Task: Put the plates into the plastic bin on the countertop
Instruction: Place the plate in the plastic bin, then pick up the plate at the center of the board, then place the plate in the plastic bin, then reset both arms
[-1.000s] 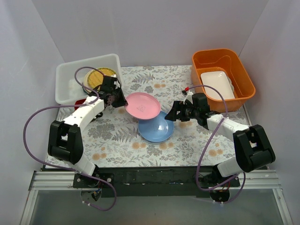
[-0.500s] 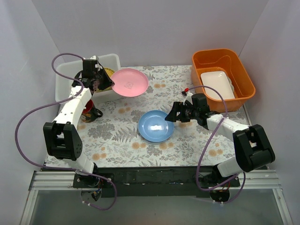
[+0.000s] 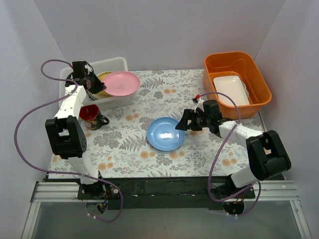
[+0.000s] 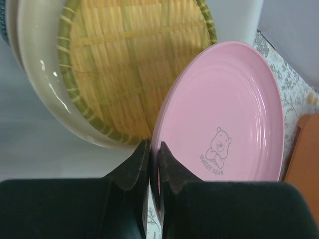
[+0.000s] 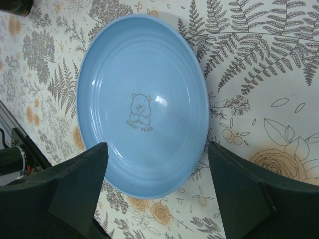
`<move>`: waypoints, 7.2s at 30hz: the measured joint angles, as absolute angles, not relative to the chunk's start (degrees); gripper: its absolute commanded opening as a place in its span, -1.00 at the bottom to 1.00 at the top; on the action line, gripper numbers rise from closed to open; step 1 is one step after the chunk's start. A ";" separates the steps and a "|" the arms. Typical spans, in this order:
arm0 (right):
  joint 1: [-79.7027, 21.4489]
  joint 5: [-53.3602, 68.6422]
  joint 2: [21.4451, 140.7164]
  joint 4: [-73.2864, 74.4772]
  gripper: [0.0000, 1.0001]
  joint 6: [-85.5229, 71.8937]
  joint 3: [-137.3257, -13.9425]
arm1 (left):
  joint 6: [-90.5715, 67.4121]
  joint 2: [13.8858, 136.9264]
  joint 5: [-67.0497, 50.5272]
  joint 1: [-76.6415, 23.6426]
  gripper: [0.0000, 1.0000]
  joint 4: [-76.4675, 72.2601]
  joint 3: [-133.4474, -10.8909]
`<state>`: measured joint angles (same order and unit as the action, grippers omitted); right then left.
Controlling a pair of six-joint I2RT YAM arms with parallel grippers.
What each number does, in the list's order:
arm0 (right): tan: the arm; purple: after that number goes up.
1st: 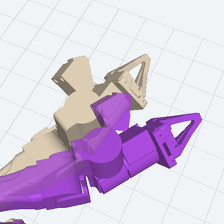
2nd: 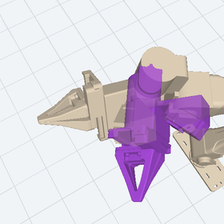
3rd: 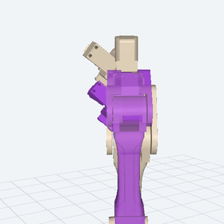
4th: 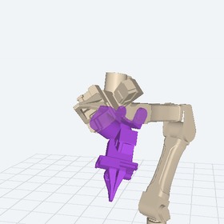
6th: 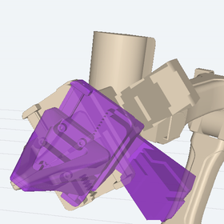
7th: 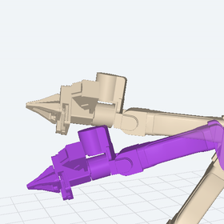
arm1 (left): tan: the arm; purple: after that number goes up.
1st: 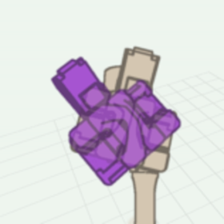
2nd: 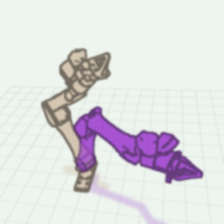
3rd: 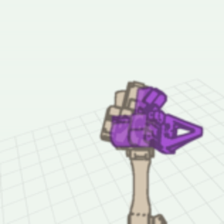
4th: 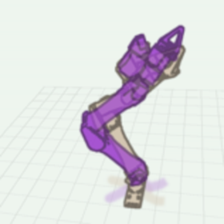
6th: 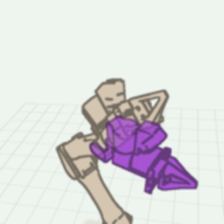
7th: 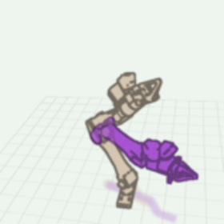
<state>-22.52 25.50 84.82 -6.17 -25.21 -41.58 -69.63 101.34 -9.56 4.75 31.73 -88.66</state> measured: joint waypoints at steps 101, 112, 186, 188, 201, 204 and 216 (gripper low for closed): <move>-22.52 27.38 86.78 -6.07 0.75 -24.80 -42.63 | -73.71 99.02 -8.73 -32.05 -1.00 19.57 -57.17; -22.52 27.35 86.61 -6.07 0.75 -24.80 -42.63 | -72.40 97.71 0.36 -32.21 -1.00 26.46 -63.68; -22.50 29.12 89.52 -6.11 0.75 -24.82 -43.42 | -67.81 108.55 -5.02 9.34 0.59 36.97 -97.36; -22.50 29.12 89.52 -6.13 0.75 -24.82 -43.42 | -67.92 108.55 -5.45 9.43 0.96 36.51 -96.92; -22.50 29.10 89.52 -6.11 0.75 -24.82 -43.42 | -67.90 103.04 -5.69 9.58 0.96 33.45 -92.82; -22.50 29.08 89.47 -6.09 0.75 -24.82 -43.42 | -67.51 100.42 -7.35 9.61 0.96 31.81 -91.11; -22.50 22.98 83.55 -0.01 0.79 -22.57 -43.94 | -65.82 91.72 -8.71 -2.39 0.96 28.82 -77.84</move>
